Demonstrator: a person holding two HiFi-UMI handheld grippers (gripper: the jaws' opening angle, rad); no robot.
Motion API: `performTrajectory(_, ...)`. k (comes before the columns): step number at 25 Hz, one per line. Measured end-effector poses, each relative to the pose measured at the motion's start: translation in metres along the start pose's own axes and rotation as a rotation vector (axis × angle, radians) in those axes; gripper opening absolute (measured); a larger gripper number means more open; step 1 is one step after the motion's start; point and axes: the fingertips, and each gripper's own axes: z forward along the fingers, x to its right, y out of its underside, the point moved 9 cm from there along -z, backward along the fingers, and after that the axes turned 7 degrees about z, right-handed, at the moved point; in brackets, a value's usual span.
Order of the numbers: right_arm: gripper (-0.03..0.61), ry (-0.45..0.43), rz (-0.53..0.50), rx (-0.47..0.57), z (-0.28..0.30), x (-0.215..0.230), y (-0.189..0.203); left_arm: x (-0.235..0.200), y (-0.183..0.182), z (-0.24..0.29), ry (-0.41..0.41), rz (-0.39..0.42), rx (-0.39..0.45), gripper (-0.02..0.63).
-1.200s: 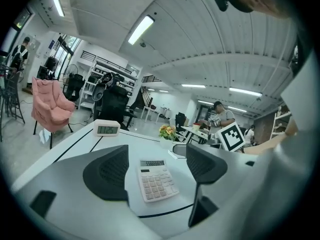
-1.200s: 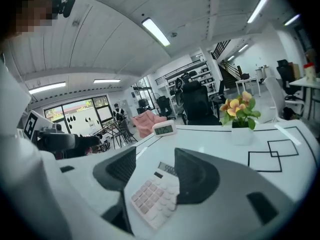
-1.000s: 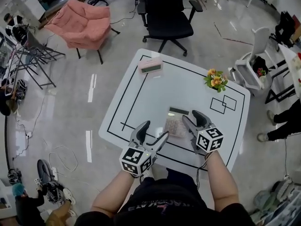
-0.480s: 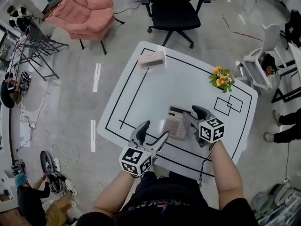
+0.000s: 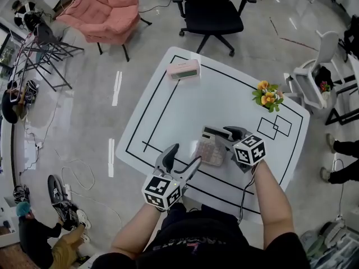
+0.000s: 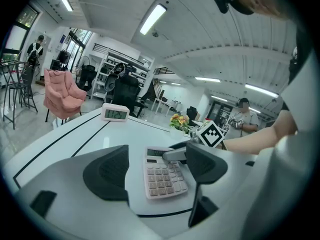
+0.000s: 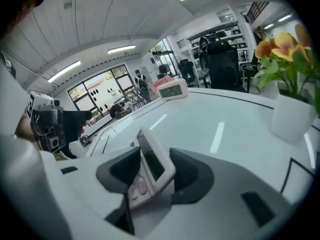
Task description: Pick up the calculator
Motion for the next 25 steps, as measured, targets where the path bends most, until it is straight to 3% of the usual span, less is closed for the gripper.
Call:
performTrajectory(5,0.164,-0.039,-0.014,-0.008,0.0,-0.001,-0.001,0.001,0.002,-0.003,0.0,-0.008,-0.004,0.351)
performTrajectory(14,0.086,-0.062,-0.036,0.142,-0.022,-0.02,-0.001,-0.002,0.004,-0.01,0.019,-0.006,-0.005,0.351)
performTrajectory(25,0.048,-0.112,0.051,0.263,-0.049,-0.045,-0.003,-0.001,0.005,-0.024,0.082,-0.01,-0.011,0.351)
